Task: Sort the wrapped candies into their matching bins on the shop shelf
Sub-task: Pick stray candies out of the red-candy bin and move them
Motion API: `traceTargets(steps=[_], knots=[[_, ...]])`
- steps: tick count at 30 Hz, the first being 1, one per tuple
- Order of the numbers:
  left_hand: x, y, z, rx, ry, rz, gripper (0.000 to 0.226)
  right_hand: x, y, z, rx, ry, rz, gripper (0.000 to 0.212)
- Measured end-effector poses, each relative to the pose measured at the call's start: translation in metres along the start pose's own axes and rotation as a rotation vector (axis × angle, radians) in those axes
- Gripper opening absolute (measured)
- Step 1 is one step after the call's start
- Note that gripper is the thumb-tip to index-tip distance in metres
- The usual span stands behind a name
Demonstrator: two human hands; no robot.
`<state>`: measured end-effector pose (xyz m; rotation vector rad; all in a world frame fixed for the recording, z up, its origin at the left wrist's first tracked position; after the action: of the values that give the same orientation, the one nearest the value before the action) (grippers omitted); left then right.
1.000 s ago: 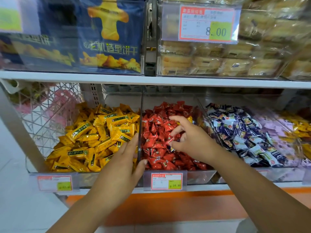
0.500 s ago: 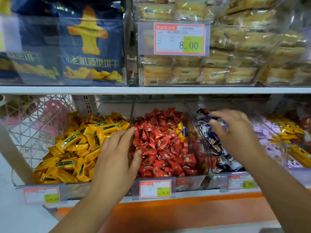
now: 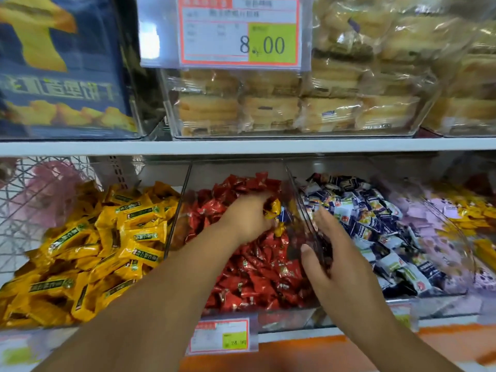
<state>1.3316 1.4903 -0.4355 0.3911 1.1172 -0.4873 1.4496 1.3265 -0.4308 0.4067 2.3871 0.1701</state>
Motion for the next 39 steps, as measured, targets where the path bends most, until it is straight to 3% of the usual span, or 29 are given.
traceTargets(steps=[6, 18, 22, 28, 32, 34, 39], knots=[[0.013, 0.021, -0.006, 0.01, -0.002, -0.112, 0.094, 0.003, 0.001, 0.004, -0.043, -0.067, -0.029, 0.052], [-0.033, 0.019, -0.014, -0.019, -0.202, -0.094, 0.018, 0.006, -0.001, 0.007, -0.102, -0.056, 0.004, 0.05], [-0.054, 0.01, -0.01, 0.066, -0.14, -0.049, 0.024, 0.007, 0.0, 0.008, -0.1, -0.066, 0.012, 0.051], [-0.031, 0.009, -0.009, 0.075, 0.019, -0.171, 0.019, 0.009, -0.001, 0.009, -0.104, -0.091, 0.028, 0.052], [-0.006, 0.015, -0.007, -0.008, 0.233, -0.259, 0.055, 0.009, -0.001, 0.008, -0.106, -0.094, 0.048, 0.052], [-0.002, 0.018, -0.005, -0.033, 0.299, -0.226, 0.057, 0.009, -0.001, 0.008, -0.105, -0.086, 0.043, 0.052], [-0.011, 0.014, -0.013, 0.004, 0.021, -0.157, 0.035, 0.01, 0.0, 0.01, -0.113, -0.076, 0.033, 0.052]])
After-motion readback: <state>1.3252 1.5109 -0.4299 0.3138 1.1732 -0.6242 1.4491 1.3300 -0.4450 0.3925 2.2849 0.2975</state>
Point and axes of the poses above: each hand's wrist, its own y-axis towards the middle knuckle, its own x-axis out of the palm, z = x × y, the point moved 2 cm from there along y, towards the middle knuckle, and after that the axes turned 3 degrees about y, right-handed, at the moved point
